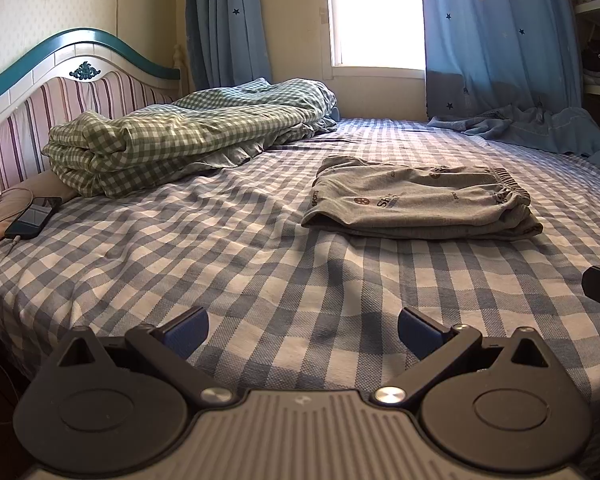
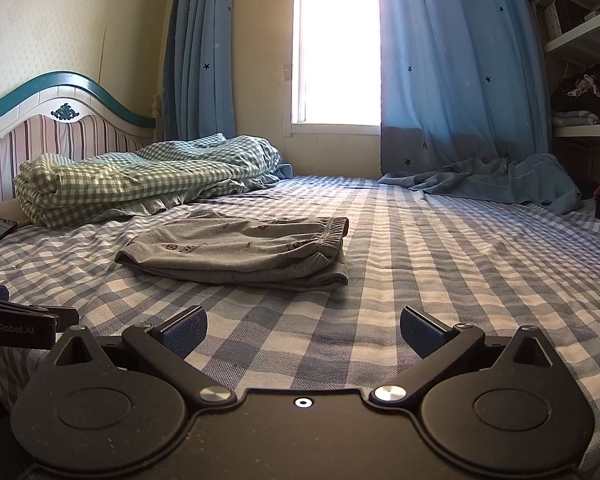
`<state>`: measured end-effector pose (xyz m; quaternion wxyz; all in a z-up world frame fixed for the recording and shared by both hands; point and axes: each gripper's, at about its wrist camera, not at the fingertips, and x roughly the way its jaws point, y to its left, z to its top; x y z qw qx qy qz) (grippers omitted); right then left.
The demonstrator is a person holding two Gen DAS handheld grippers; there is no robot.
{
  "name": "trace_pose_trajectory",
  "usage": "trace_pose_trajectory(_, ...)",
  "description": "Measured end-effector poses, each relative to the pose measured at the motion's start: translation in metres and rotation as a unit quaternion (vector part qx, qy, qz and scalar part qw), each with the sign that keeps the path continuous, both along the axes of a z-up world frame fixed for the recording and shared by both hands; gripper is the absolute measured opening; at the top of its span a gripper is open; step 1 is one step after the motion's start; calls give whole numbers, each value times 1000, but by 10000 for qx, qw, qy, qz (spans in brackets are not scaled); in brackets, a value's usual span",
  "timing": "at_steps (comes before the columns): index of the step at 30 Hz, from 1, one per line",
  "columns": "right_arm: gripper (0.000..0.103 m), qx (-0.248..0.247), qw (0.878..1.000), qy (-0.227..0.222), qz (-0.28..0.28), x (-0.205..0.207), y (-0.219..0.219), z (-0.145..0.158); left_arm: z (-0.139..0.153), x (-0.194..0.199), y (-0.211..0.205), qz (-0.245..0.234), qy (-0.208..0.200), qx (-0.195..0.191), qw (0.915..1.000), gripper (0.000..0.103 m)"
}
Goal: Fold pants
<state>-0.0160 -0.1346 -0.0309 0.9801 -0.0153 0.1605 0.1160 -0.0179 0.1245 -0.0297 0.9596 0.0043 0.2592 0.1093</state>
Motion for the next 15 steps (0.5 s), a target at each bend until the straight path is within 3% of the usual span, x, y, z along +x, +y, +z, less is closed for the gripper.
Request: trace_pose_trajectory(15, 102, -2, 10000, 6, 2, 1, 0, 0, 0, 1, 2, -66, 12, -70, 10000, 103)
